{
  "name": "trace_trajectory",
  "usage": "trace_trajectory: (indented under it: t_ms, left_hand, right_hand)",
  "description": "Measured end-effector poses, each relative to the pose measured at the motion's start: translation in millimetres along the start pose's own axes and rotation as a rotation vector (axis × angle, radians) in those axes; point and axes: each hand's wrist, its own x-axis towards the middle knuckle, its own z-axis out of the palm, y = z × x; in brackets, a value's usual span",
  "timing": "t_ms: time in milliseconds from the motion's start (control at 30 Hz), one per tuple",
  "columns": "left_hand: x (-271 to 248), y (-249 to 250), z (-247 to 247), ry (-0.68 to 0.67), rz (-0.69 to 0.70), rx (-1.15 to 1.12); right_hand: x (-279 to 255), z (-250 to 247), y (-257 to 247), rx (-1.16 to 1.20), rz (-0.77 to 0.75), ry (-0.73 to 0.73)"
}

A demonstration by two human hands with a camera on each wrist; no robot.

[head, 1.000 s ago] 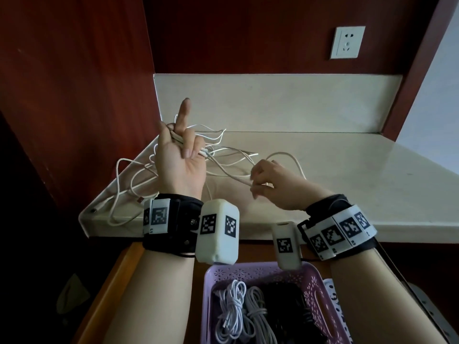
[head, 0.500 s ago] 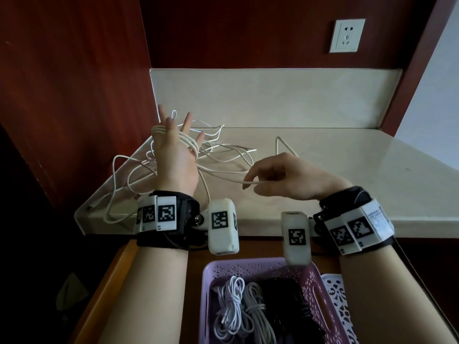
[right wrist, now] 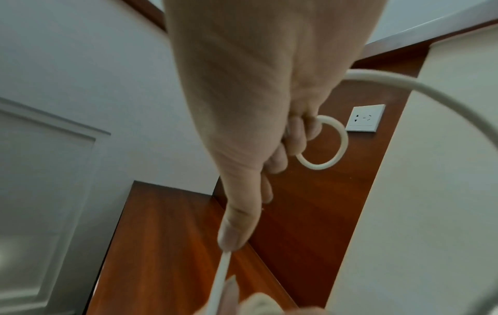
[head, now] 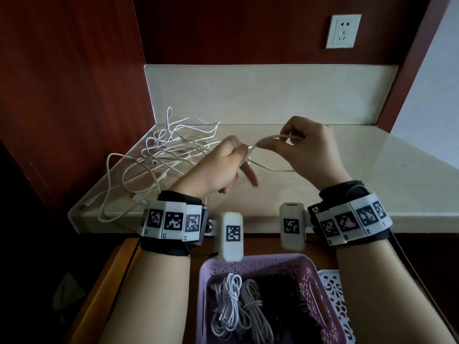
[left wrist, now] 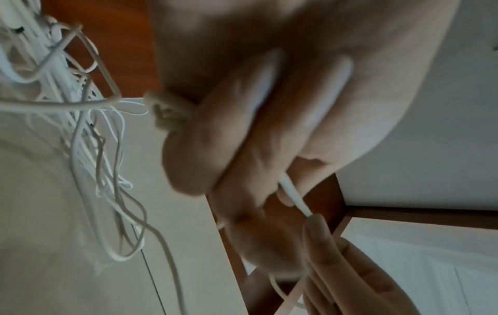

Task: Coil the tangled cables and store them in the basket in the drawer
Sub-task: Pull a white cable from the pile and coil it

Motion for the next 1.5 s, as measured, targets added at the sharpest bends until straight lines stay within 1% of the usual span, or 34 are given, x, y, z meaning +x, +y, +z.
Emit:
trace_trajectory:
  t_ms: [67, 133, 167, 267, 333, 400, 467, 533, 567, 633, 700, 767, 833, 900, 1000, 1133, 1167, 1233, 1300, 1367, 1433, 1467, 1500]
  left_hand:
    - [-1, -2, -1, -0.064, -0.051, -0.007]
    - [-4, -1, -1, -0.134, -0.092, -0.014]
    - [-5, 0, -1, -0.180, -0.091, -0.036]
    - [-9, 2, -2, -0.317, -0.029, -0.140]
    - [-12, 5, -2, -0.366, 0.036, -0.221]
    - [-11, 4, -1, -0.371, 0.067, -0.383]
    - [-7, 0, -3, -0.408, 0.111, -0.639]
    - [-2, -3, -6, -0.450, 0.163, -0.913]
    - [0, -5, -8, -0.447, 0.193, -1.042]
    - [4, -7, -11, -0.398, 0.292, -1.266]
    - [6, -8, -14, -0.270, 0.371, -1.395]
    - [7, -6, -17, -0.091, 0.377, -1.433]
    - [6, -3, -15, 0.030, 0.381, -1.440]
    - [6, -1, -12, 0.107, 0.382, -1.454]
    - [9, -3, -11, 0.227, 0.407, -1.484]
    - [6, -15, -31, 0.376, 0.455, -1.533]
    - [6, -17, -34, 0.406, 0.445, -1.523]
    - [8, -18, -35, 0.505, 0.397, -1.451]
    - [13, -17, -30, 0.628, 0.340, -1.329]
    - [17, -20, -29, 0.700, 0.285, -1.278]
    - [18, -27, -31, 0.686, 0.223, -1.260]
    - [19, -31, -31, 0.658, 0.187, -1.189]
    - [20, -33, -30, 0.646, 0.142, -1.067]
  right_hand:
    - [1, -4, 0, 0.079, -0.036, -0.071]
    - [2, -7, 1, 0.152, -0.070, -0.107]
    - [3, -9, 1, 0.188, -0.078, -0.115]
    - [3, -8, 2, 0.302, -0.028, -0.103]
    - [2, -6, 3, 0.405, 0.035, -0.116]
    - [0, 1, 1, 0.434, 0.045, -0.153]
    - [-2, 10, -2, 0.404, 0.038, -0.195]
    - [-6, 19, -7, 0.391, 0.046, -0.281]
    - [-8, 23, -9, 0.394, 0.039, -0.346]
    - [-12, 28, -13, 0.385, 0.046, -0.493]
    - [-14, 29, -14, 0.333, 0.101, -0.605]
    - [-13, 25, -12, 0.266, 0.151, -0.673]
    - [-12, 18, -10, 0.247, 0.186, -0.706]
    - [-10, 10, -8, 0.258, 0.192, -0.685]
    - [-4, -4, 2, 0.273, 0.227, -0.586]
    - [1, -24, 24, 0.061, 0.321, -0.418]
    - [2, -26, 27, 0.044, 0.334, -0.378]
    - [3, -24, 28, 0.025, 0.315, -0.366]
    - [1, -19, 20, 0.016, 0.268, -0.428]
    - [-2, -17, 11, 0.016, 0.225, -0.499]
    - [-2, -20, 3, 0.027, 0.197, -0.533]
    - [-3, -21, -2, 0.054, 0.187, -0.541]
    - [-3, -21, -6, 0.086, 0.167, -0.546]
